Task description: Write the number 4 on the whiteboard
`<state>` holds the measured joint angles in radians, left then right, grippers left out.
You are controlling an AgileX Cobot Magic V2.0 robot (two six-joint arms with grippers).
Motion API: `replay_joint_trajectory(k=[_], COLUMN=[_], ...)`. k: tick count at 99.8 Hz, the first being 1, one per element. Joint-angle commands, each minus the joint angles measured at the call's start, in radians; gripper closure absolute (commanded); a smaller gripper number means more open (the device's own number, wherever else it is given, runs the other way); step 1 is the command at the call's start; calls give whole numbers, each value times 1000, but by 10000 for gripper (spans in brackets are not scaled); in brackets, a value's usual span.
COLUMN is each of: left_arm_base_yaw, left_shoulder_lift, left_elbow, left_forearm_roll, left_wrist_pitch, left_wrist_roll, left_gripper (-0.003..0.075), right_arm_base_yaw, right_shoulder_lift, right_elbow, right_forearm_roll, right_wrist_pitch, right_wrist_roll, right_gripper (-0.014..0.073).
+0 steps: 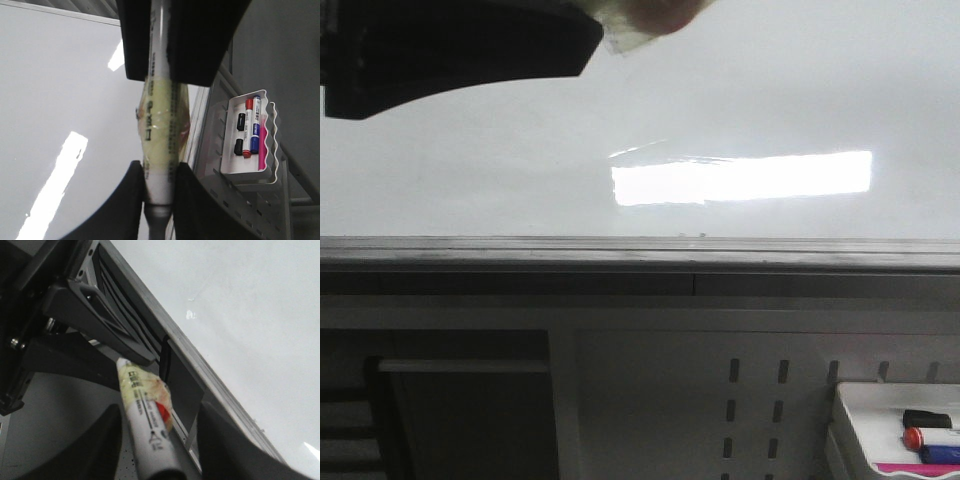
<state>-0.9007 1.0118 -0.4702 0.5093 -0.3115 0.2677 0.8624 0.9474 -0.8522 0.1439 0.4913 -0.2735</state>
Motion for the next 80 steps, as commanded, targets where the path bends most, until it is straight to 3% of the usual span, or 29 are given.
replay_joint_trajectory(k=[1,13,23,53,80], left_arm_base_yaw=[-6,-6,-6,-6,-6], left_shoulder_lift=[-17,-17,-17,-9,-9], left_elbow=[-32,-32,-32,-23,75], left_forearm_roll=[-16,-16,-16,-16,-59], left_wrist_pitch=[-77,-77,-77,-31,-83], left_wrist_roll=[-4,-4,-4,-4,-4], left_gripper=[740,740,740,740,740], right_arm_base_yaw=[0,0,0,0,0], right_shoulder_lift=[-9,-9,-9,16,42], right_elbow=[-37,-37,-37,9,66], right_forearm_roll=[8,8,8,18,38], right_wrist_pitch=[-86,-78,-70,-90,-156], right_wrist_roll=[-9,-9,-9,-9,-9], right_gripper=[421,585,665,666,666])
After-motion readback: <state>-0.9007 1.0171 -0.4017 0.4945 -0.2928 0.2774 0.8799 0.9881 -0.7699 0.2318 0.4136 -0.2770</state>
